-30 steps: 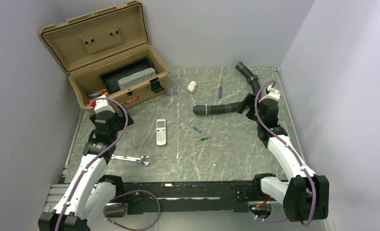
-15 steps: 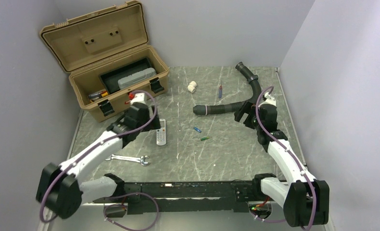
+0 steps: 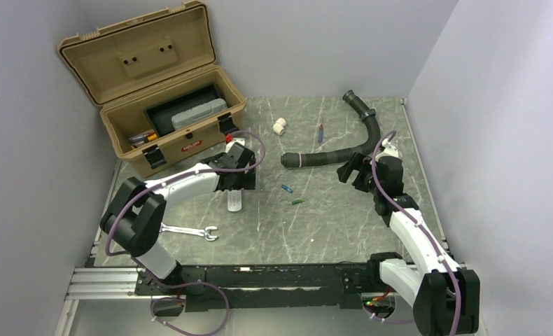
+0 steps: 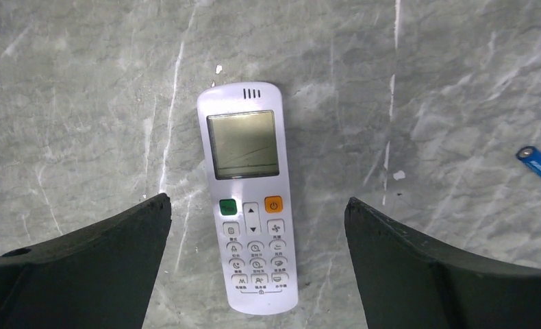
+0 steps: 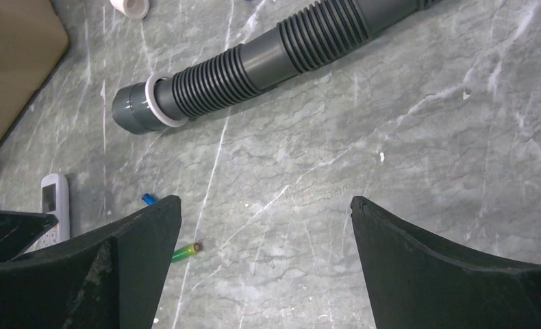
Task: Load the batteries into the remote control
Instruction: Pick up the remote control from the center of the board, then adjust the remote control.
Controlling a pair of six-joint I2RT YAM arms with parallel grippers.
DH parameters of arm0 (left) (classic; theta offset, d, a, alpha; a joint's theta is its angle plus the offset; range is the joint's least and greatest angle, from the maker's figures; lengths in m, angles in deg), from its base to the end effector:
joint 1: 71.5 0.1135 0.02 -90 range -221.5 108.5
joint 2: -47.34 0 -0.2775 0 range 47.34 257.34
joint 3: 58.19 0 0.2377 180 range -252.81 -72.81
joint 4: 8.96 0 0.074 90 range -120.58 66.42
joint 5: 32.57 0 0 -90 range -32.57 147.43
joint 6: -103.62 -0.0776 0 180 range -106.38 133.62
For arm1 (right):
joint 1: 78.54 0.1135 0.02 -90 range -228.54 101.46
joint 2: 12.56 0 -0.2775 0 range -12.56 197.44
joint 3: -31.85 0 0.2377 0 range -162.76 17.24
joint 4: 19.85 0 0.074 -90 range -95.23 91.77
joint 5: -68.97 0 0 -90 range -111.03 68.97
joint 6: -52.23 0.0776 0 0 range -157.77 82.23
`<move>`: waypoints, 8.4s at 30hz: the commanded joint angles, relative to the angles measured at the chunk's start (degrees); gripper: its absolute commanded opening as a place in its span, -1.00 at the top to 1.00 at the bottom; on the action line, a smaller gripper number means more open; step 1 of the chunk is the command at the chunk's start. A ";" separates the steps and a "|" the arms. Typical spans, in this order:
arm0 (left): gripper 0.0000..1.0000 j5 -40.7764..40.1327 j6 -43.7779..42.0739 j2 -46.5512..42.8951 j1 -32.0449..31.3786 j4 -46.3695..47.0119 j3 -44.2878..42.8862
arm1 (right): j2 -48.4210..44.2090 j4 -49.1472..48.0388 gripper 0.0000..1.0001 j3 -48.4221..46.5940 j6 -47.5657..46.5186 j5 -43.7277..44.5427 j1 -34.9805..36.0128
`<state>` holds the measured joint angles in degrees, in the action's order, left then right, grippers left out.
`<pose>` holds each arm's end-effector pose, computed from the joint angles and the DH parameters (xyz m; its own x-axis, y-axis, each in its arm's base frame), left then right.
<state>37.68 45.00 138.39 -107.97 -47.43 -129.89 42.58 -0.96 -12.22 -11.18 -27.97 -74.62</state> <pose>0.2791 -0.1737 0.1877 -0.7970 -0.0203 -0.6036 -0.0004 0.9995 -0.0331 0.2243 0.0248 0.2201 -0.5227 0.4096 -0.7477 0.0689 0.8945 0.4418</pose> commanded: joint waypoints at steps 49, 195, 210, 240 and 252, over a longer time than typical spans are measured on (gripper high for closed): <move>0.23 5.41 0.43 7.01 4.23 6.34 2.86 | -1.25 -0.74 -0.91 0.73 0.63 -2.55 0.22; -0.65 21.70 18.88 -33.26 -8.27 40.03 21.72 | 3.17 -1.98 1.00 -13.22 -1.75 5.45 52.50; -0.01 22.16 19.42 -33.91 -8.38 39.88 23.32 | 6.20 3.61 1.00 -17.07 -5.09 15.10 57.06; 0.93 21.54 17.23 -34.77 -9.36 39.65 24.70 | 7.21 4.51 0.80 -19.03 -7.46 15.55 59.09; 1.00 21.77 18.66 -38.25 -9.19 43.27 30.57 | -7.42 1.73 -0.59 -13.97 -7.13 17.08 59.18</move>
<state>58.91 63.84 101.98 -117.43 -8.46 -100.77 41.92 4.09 -28.19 -17.85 -12.34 -15.72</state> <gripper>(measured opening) 0.314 0.793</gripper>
